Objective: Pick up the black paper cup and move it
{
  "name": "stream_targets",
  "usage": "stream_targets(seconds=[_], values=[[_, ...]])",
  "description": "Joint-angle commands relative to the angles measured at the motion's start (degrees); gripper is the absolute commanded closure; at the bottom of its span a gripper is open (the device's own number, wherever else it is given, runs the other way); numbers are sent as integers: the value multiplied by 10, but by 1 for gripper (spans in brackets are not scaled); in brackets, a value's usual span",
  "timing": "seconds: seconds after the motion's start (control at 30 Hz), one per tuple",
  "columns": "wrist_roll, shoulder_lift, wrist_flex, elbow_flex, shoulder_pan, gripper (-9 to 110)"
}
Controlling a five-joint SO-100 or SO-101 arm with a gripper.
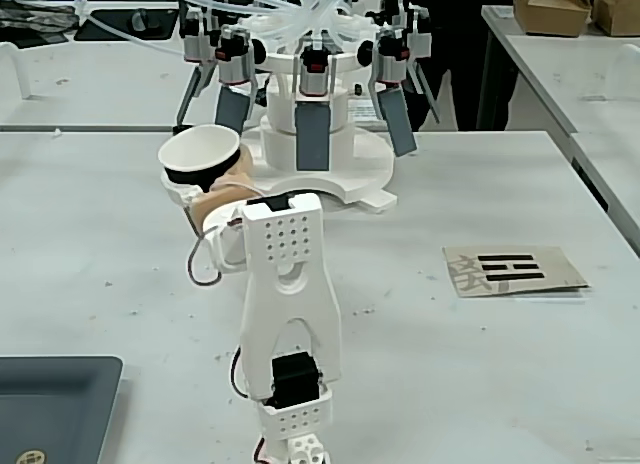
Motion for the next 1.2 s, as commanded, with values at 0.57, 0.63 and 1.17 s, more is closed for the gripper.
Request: stream_targets(seconds=[0.57, 0.63, 1.17], values=[[4, 234, -62, 260, 106, 91], [4, 238, -62, 264, 120, 92], [7, 206, -38, 213, 202, 92]])
